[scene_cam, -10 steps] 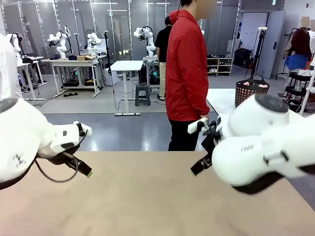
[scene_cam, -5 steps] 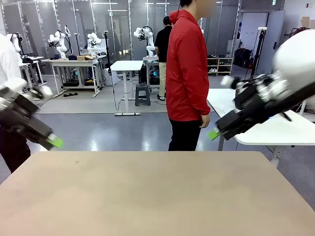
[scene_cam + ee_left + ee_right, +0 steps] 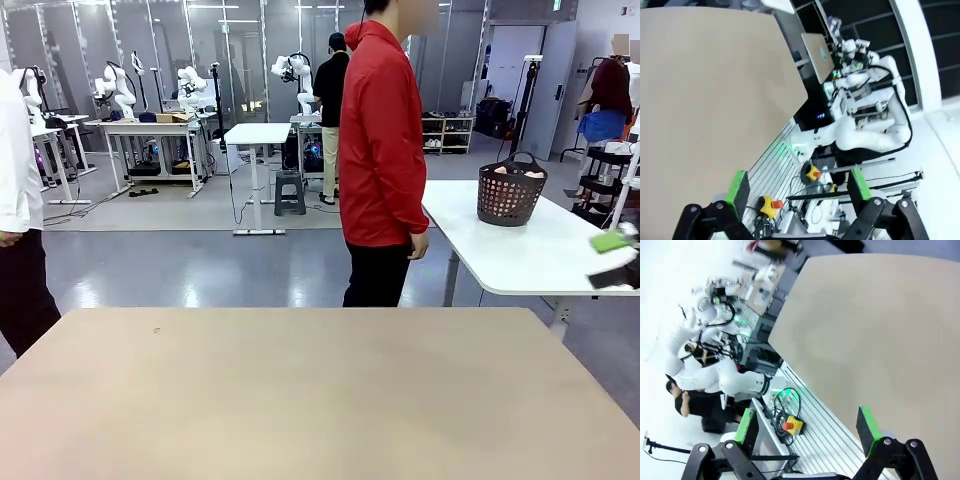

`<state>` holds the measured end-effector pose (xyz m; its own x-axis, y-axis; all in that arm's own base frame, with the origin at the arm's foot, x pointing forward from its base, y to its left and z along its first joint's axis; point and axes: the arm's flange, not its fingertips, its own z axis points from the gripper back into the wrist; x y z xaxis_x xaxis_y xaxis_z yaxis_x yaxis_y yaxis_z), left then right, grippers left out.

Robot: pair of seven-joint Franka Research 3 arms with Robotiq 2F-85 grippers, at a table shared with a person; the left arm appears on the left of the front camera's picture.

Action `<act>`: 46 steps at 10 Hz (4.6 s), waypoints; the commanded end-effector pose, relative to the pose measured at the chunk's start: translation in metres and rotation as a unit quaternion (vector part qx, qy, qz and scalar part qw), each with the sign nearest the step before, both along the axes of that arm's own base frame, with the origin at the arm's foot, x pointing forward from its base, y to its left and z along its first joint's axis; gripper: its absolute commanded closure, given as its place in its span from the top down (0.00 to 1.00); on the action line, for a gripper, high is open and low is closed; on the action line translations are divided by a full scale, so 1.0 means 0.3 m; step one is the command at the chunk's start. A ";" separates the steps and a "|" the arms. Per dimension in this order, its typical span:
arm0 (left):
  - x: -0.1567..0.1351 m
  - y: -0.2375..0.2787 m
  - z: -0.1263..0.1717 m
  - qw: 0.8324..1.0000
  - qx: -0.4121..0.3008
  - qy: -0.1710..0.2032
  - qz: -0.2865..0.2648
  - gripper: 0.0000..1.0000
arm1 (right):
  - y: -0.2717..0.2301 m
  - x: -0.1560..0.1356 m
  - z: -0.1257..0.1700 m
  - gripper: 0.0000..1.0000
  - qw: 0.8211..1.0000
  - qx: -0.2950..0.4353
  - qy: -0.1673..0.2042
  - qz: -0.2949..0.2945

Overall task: Fold the towel.
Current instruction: Grab the top end of the 100 cm Hotel Towel extended by the human.

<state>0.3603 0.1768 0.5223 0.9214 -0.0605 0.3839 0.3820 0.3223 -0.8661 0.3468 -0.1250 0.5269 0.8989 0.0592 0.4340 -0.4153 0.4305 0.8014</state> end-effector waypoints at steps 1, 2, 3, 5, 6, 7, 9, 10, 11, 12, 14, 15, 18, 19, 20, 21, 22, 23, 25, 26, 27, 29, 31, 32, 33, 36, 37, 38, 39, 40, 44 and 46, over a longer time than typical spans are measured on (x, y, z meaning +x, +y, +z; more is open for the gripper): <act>0.060 0.111 -0.020 0.999 -0.030 0.007 0.023 1.00 | -0.112 0.031 -0.040 1.00 1.000 0.030 0.005 -0.008; 0.046 0.187 -0.044 0.998 -0.045 0.014 0.044 1.00 | -0.176 0.010 -0.055 1.00 0.999 0.045 0.002 -0.026; 0.033 0.233 -0.055 0.996 -0.059 0.019 0.061 1.00 | -0.203 0.000 -0.072 1.00 0.998 0.048 0.007 -0.032; 0.036 0.253 -0.056 0.995 -0.059 0.030 0.078 1.00 | -0.210 0.012 -0.088 1.00 0.997 0.052 0.017 -0.050; 0.009 0.253 -0.094 0.995 -0.053 0.029 0.074 1.00 | -0.229 -0.024 -0.097 1.00 0.998 0.046 0.020 -0.044; 0.009 0.253 -0.094 0.995 -0.053 0.029 0.074 1.00 | -0.229 -0.024 -0.097 1.00 0.998 0.046 0.020 -0.044; 0.009 0.253 -0.094 0.995 -0.053 0.029 0.074 1.00 | -0.229 -0.024 -0.097 1.00 0.998 0.046 0.020 -0.044; 0.009 0.253 -0.094 0.995 -0.053 0.029 0.074 1.00 | -0.229 -0.024 -0.097 1.00 0.998 0.046 0.020 -0.044; 0.009 0.253 -0.094 0.995 -0.053 0.029 0.074 1.00 | -0.229 -0.024 -0.097 1.00 0.998 0.046 0.020 -0.044; 0.009 0.253 -0.094 0.995 -0.053 0.029 0.074 1.00 | -0.229 -0.024 -0.097 1.00 0.998 0.046 0.020 -0.044; 0.009 0.253 -0.094 0.995 -0.053 0.029 0.074 1.00 | -0.229 -0.024 -0.097 1.00 0.998 0.046 0.020 -0.044; 0.009 0.253 -0.094 0.995 -0.053 0.029 0.074 1.00 | -0.229 -0.024 -0.097 1.00 0.998 0.046 0.020 -0.044; 0.009 0.253 -0.094 0.995 -0.053 0.029 0.074 1.00 | -0.229 -0.024 -0.097 1.00 0.998 0.046 0.020 -0.044; 0.009 0.253 -0.094 0.995 -0.053 0.029 0.074 1.00 | -0.229 -0.024 -0.097 1.00 0.998 0.046 0.020 -0.044; 0.009 0.253 -0.094 0.995 -0.053 0.029 0.074 1.00 | -0.229 -0.024 -0.097 1.00 0.998 0.046 0.020 -0.044; 0.009 0.253 -0.094 0.995 -0.053 0.029 0.074 1.00 | -0.229 -0.024 -0.097 1.00 0.998 0.046 0.020 -0.044; 0.009 0.253 -0.094 0.995 -0.053 0.029 0.074 1.00 | -0.229 -0.024 -0.097 1.00 0.998 0.046 0.020 -0.044; 0.009 0.253 -0.094 0.995 -0.053 0.029 0.074 1.00 | -0.229 -0.024 -0.097 1.00 0.998 0.046 0.020 -0.044; 0.009 0.253 -0.094 0.995 -0.053 0.029 0.074 1.00 | -0.229 -0.024 -0.097 1.00 0.998 0.046 0.020 -0.044; 0.009 0.253 -0.094 0.995 -0.053 0.029 0.074 1.00 | -0.229 -0.024 -0.097 1.00 0.998 0.046 0.020 -0.044; 0.009 0.253 -0.094 0.995 -0.053 0.029 0.074 1.00 | -0.229 -0.024 -0.097 1.00 0.998 0.046 0.020 -0.044; 0.009 0.253 -0.094 0.995 -0.053 0.029 0.074 1.00 | -0.229 -0.024 -0.097 1.00 0.998 0.046 0.020 -0.044; 0.009 0.253 -0.094 0.995 -0.053 0.029 0.074 1.00 | -0.229 -0.024 -0.097 1.00 0.998 0.046 0.020 -0.044; 0.009 0.253 -0.094 0.995 -0.053 0.029 0.074 1.00 | -0.229 -0.024 -0.097 1.00 0.998 0.046 0.020 -0.044; 0.009 0.253 -0.094 0.995 -0.053 0.029 0.074 1.00 | -0.229 -0.024 -0.097 1.00 0.998 0.046 0.020 -0.044; 0.009 0.253 -0.094 0.995 -0.053 0.029 0.074 1.00 | -0.229 -0.024 -0.097 1.00 0.998 0.046 0.020 -0.044; 0.009 0.253 -0.094 0.995 -0.053 0.029 0.074 1.00 | -0.229 -0.024 -0.097 1.00 0.998 0.046 0.020 -0.044; 0.009 0.253 -0.094 0.995 -0.053 0.029 0.074 1.00 | -0.229 -0.024 -0.097 1.00 0.998 0.046 0.020 -0.044; 0.009 0.253 -0.094 0.995 -0.053 0.029 0.074 1.00 | -0.229 -0.024 -0.097 1.00 0.998 0.046 0.020 -0.044; 0.009 0.253 -0.094 0.995 -0.053 0.029 0.074 1.00 | -0.229 -0.024 -0.097 1.00 0.998 0.046 0.020 -0.044; 0.009 0.253 -0.094 0.995 -0.053 0.029 0.074 1.00 | -0.229 -0.024 -0.097 1.00 0.998 0.046 0.020 -0.044; 0.009 0.253 -0.094 0.995 -0.053 0.029 0.074 1.00 | -0.229 -0.024 -0.097 1.00 0.998 0.046 0.020 -0.044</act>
<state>0.3666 0.2539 0.4943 0.9385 0.1252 0.3219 0.2765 0.2860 -0.9175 0.3397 -0.1935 0.4972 0.9236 -0.0659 0.3777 -0.3230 0.3970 0.8591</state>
